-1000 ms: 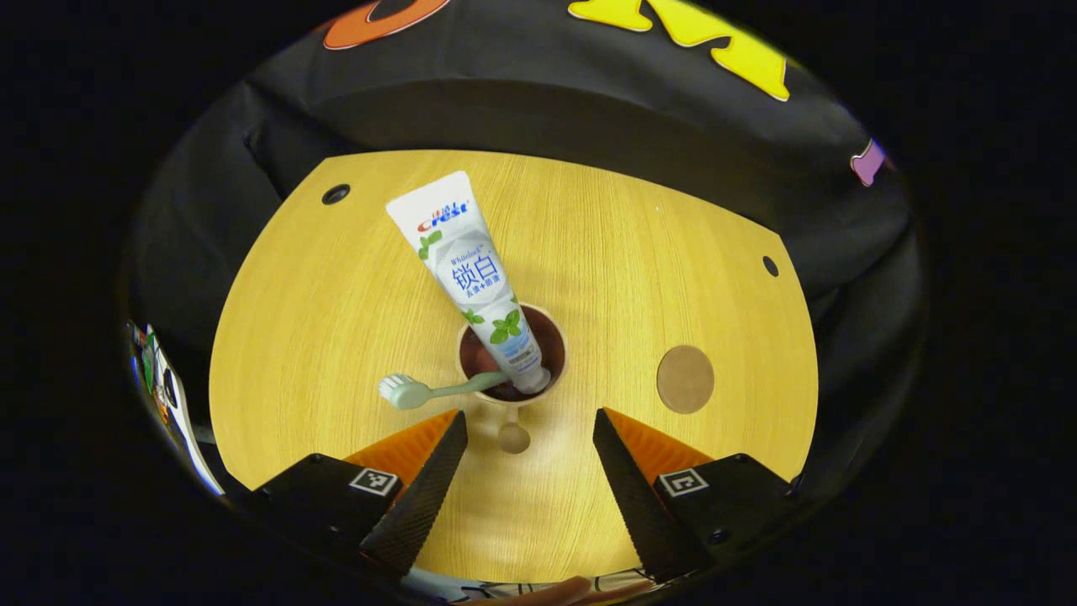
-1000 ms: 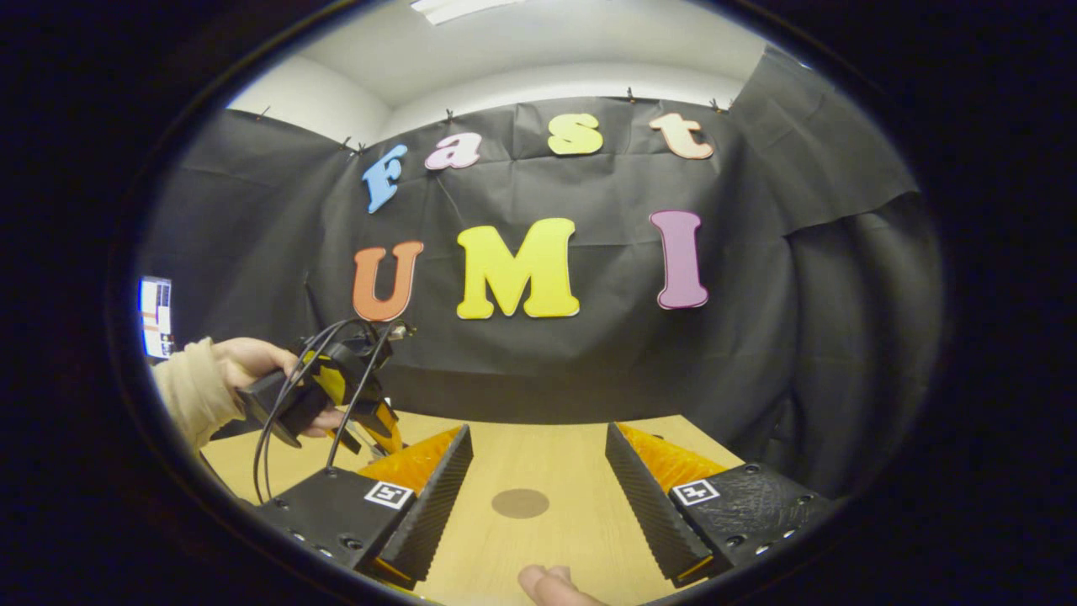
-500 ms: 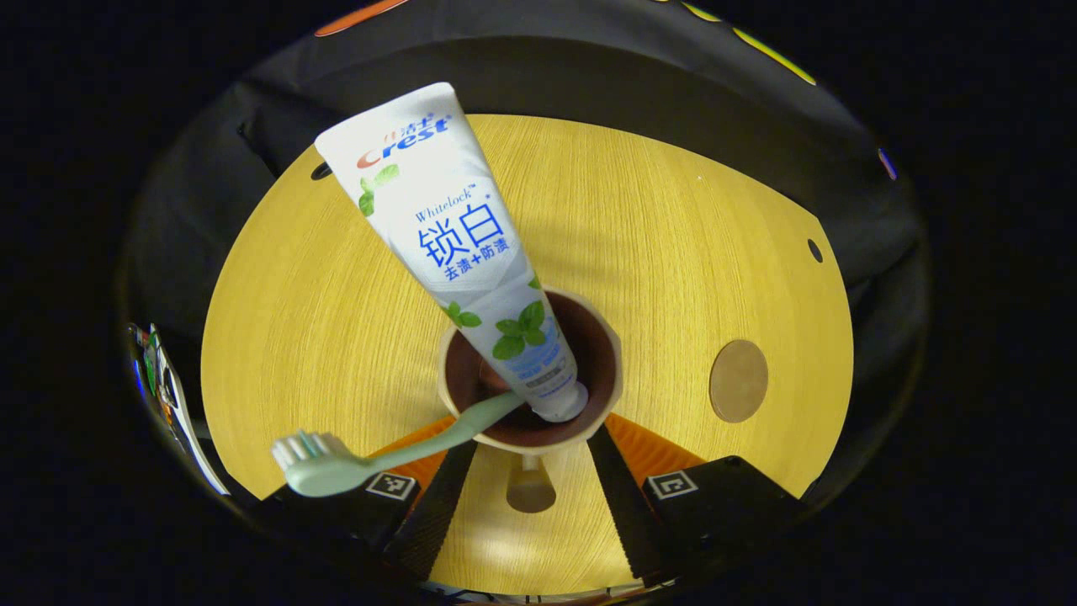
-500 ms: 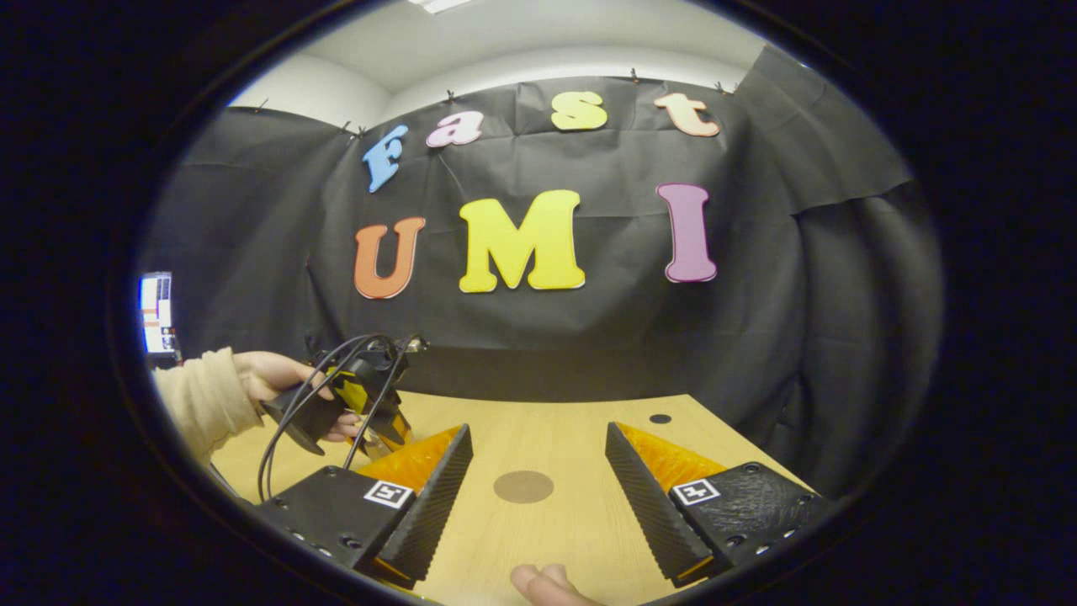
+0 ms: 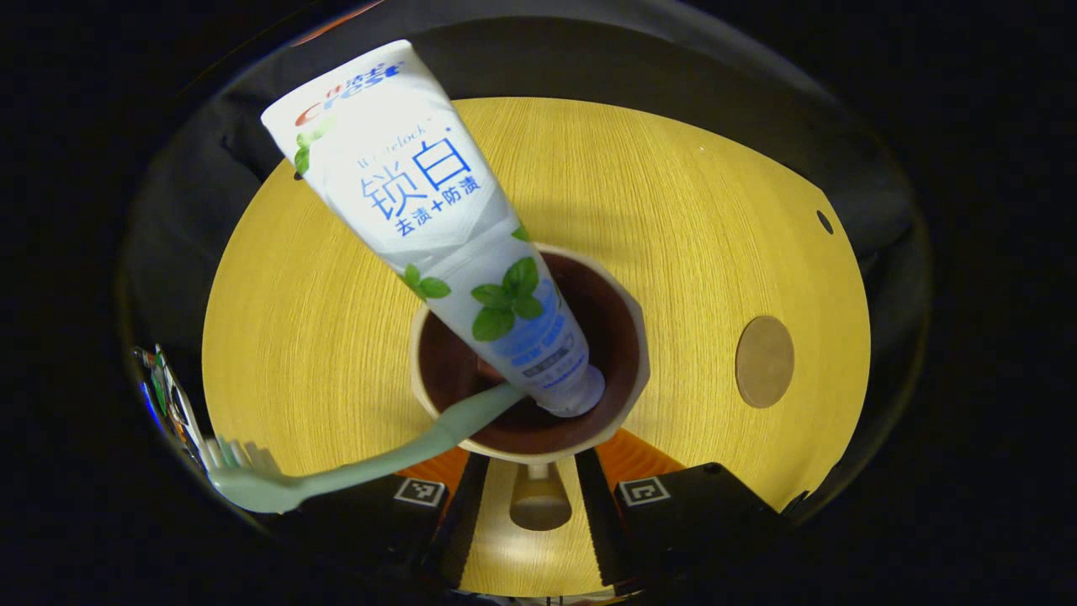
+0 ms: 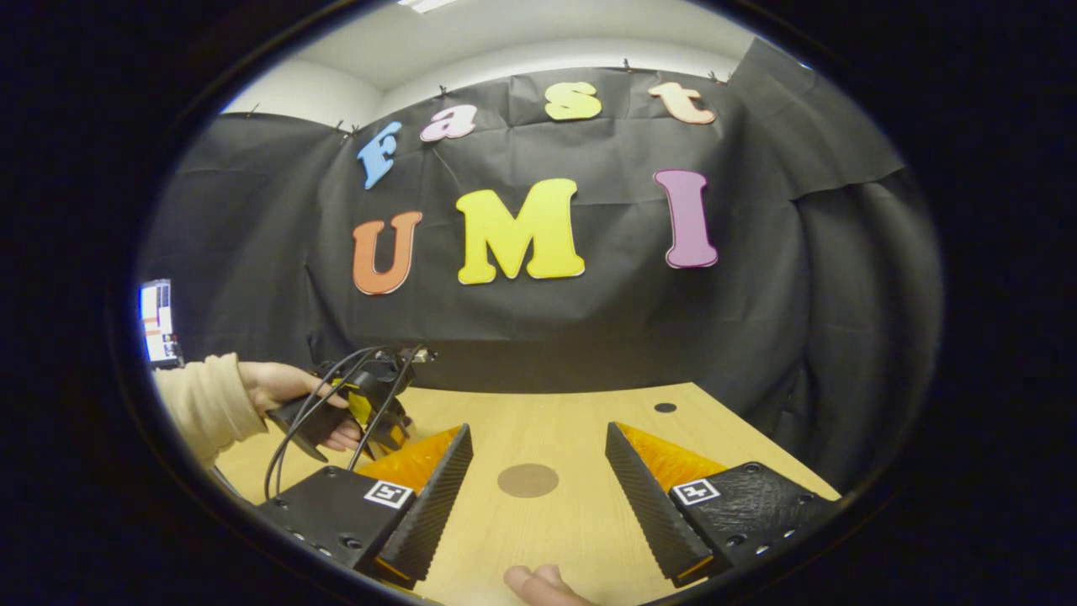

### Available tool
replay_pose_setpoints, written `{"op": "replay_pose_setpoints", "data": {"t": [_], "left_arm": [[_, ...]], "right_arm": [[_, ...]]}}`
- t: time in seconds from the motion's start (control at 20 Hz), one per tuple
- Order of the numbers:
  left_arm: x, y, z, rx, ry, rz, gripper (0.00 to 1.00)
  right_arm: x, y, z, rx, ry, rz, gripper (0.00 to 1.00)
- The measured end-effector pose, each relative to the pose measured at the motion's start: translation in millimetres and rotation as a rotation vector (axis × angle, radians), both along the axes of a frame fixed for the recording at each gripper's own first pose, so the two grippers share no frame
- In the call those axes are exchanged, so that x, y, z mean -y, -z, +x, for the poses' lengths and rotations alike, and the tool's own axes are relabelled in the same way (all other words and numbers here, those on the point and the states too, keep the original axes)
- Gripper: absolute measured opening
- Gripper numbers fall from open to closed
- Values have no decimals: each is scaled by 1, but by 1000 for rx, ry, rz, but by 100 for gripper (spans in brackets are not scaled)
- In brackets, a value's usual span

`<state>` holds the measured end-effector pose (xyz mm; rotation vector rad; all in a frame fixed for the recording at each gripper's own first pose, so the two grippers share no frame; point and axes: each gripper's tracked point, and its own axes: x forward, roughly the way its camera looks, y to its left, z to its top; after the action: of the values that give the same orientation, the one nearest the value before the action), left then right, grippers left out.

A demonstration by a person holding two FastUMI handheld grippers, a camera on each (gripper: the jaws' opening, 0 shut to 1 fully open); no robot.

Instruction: Put the toothbrush and toothpaste on the desktop into the cup, then pick up the cup and place it on the coaster on the desktop.

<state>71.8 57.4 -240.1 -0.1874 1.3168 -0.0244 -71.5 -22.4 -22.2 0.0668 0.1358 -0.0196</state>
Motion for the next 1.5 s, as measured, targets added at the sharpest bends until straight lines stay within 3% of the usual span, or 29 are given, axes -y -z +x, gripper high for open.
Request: {"op": "replay_pose_setpoints", "data": {"t": [0.05, 0.1, 0.45, 0.6, 0.7, 0.85, 1.5], "left_arm": [[4, -2, -4, -14, -6, -23, 53], [4, -5, -2, -2, 0, -19, 33], [7, -13, -1, 8, -19, -51, 30], [6, -9, 3, 23, -20, -20, 30], [2, -2, 6, 57, -14, 9, 30], [15, -4, 7, 68, -19, -67, 30], [-14, 3, 0, 105, 159, 28, 30]], "right_arm": [[0, 0, 0, 1, -1, -1, 93], [-1, 0, 0, 1, -2, 1, 94], [5, 1, 1, -1, 10, 9, 96], [7, 1, 1, 0, 17, 5, 93], [11, 2, 1, -1, 23, 13, 96], [19, -1, 0, 9, 38, 21, 96], [62, 11, -3, 8, 77, 61, 96]]}}
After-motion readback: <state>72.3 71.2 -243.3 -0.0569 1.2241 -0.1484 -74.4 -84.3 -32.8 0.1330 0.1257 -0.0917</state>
